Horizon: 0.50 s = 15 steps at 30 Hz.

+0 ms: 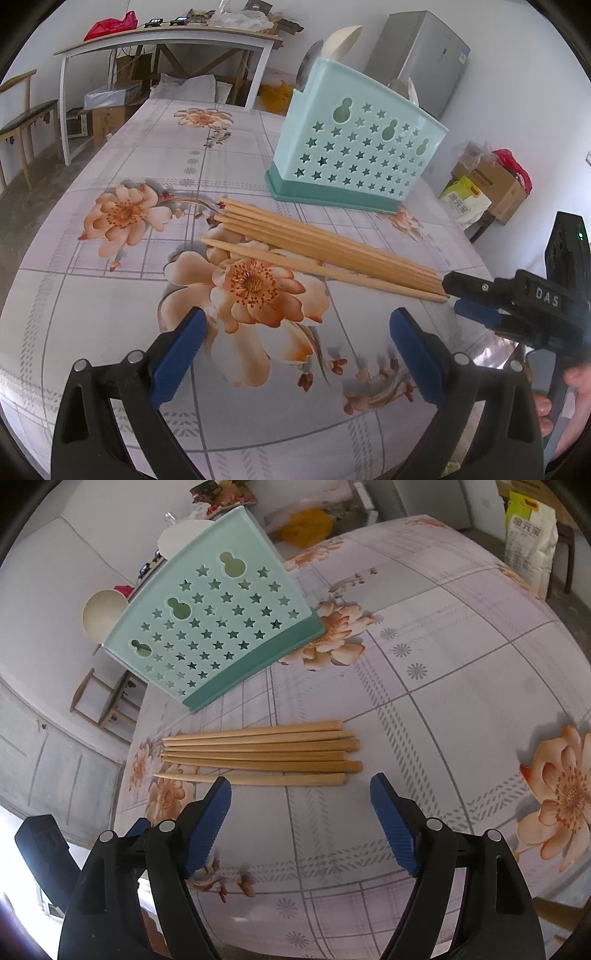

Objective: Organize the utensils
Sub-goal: 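Lower the right gripper onto the wooden chopsticks and close on one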

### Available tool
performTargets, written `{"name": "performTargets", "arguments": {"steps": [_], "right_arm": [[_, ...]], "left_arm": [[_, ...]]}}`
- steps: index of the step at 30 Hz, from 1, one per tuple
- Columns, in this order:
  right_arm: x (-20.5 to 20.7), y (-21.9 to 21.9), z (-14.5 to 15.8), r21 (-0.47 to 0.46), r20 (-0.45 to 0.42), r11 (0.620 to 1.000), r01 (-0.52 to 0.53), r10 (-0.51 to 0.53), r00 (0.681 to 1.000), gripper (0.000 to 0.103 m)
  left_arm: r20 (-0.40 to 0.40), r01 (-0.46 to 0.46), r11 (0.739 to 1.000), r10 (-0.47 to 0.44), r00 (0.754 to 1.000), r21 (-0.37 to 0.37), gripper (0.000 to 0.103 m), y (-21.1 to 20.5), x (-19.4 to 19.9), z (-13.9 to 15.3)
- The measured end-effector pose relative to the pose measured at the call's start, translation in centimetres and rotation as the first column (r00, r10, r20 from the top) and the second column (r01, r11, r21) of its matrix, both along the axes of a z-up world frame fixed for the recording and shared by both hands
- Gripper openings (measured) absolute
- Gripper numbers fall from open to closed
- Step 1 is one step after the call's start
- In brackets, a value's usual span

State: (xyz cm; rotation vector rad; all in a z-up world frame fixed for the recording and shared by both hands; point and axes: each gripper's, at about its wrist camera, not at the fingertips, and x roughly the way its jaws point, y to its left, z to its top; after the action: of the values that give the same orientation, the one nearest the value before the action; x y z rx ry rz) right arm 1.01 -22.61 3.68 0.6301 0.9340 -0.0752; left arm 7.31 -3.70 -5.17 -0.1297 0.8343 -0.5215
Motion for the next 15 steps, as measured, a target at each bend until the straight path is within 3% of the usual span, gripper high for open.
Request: {"name": "performTargets", "arguments": {"steps": [6, 15], "right_arm": [[-0.38, -0.86, -0.18, 0.071, 0.026, 0.997, 0.022, -0.024, 0.999, 0.074], [-0.65, -0.66, -0.17, 0.063, 0.075, 0.998, -0.028, 0.023, 0.997, 0.080]], "left_arm": [[-0.003, 0.001, 1.000, -0.001, 1.000, 0.009, 0.097, -0.71, 0.39, -0.10], [0.011, -0.021, 1.000, 0.020, 1.000, 0.020, 0.097, -1.01, 0.39, -0.25]]}}
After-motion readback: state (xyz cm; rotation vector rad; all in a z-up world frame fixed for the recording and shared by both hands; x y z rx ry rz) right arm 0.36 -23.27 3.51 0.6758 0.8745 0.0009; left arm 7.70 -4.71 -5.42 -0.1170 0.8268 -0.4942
